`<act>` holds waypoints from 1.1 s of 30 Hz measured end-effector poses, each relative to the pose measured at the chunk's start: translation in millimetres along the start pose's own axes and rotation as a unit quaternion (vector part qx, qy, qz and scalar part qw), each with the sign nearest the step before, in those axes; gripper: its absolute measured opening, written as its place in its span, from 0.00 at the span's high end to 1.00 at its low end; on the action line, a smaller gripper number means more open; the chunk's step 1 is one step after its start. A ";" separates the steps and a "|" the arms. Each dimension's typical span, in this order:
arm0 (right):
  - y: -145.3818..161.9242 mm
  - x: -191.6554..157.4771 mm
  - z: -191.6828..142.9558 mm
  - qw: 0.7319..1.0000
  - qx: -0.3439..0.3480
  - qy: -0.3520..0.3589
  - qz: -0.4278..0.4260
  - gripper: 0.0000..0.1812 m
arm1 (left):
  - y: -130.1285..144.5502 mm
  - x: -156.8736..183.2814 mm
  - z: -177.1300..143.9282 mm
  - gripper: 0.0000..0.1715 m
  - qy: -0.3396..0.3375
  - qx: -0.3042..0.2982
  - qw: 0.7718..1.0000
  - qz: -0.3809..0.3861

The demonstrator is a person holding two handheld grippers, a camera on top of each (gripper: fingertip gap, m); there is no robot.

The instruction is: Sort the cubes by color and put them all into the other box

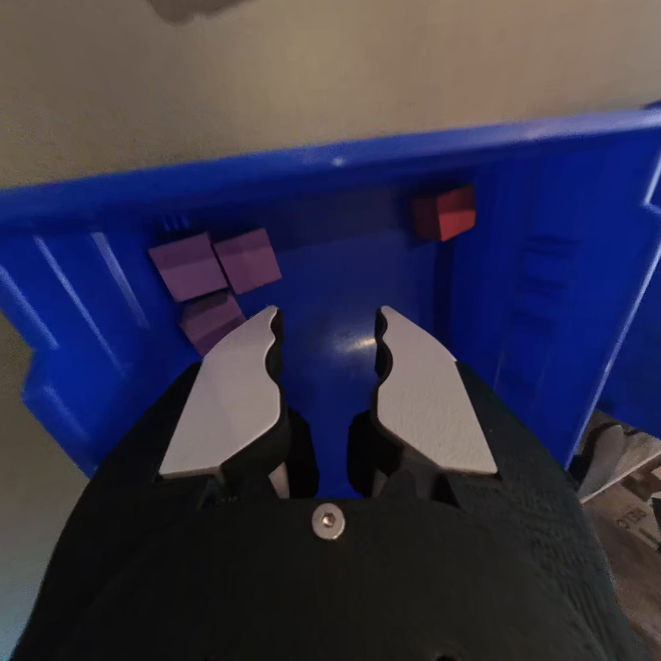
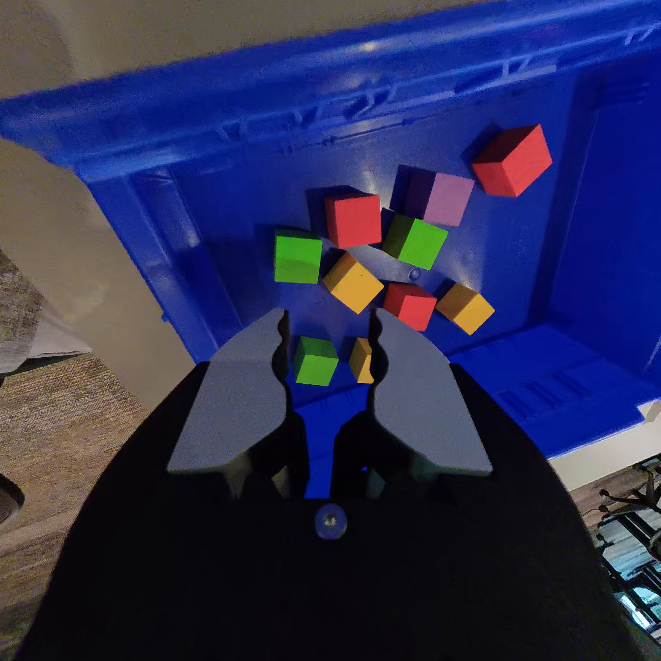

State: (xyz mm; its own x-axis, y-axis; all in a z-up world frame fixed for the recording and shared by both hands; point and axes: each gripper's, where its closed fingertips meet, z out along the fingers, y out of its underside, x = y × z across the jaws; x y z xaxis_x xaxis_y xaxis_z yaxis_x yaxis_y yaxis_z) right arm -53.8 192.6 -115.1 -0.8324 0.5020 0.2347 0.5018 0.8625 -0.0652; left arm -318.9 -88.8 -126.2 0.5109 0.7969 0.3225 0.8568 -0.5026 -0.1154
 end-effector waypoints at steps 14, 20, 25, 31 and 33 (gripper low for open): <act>4.6 -0.4 0.0 0.999 0.035 0.008 -0.001 0.77 | -14.9 -8.9 7.6 0.64 -0.078 -0.003 0.997 -0.014; 5.7 3.0 -5.5 0.999 0.041 0.019 0.000 0.77 | -1.7 16.1 9.4 0.65 -0.029 -0.049 0.998 0.002; 4.5 4.4 -10.4 0.999 0.045 0.027 0.000 0.77 | -16.1 11.9 -3.2 0.66 -0.054 -0.002 0.998 0.013; 3.3 1.5 -8.1 0.999 0.041 0.024 -0.003 0.77 | -21.9 -8.5 -3.9 0.66 -0.112 0.010 0.994 0.015; 2.4 0.9 -7.8 0.999 0.042 0.023 -0.003 0.77 | -21.9 -6.5 3.9 0.66 -0.093 0.009 0.996 0.016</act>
State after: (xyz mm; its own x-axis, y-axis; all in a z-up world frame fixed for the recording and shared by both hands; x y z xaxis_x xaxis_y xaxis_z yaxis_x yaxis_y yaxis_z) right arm -51.5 194.6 -107.5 -0.8225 0.4948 0.2803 0.4736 0.8689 -0.1440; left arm -340.7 -81.6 -129.4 0.5404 0.8297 0.1401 0.8404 -0.5237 -0.1397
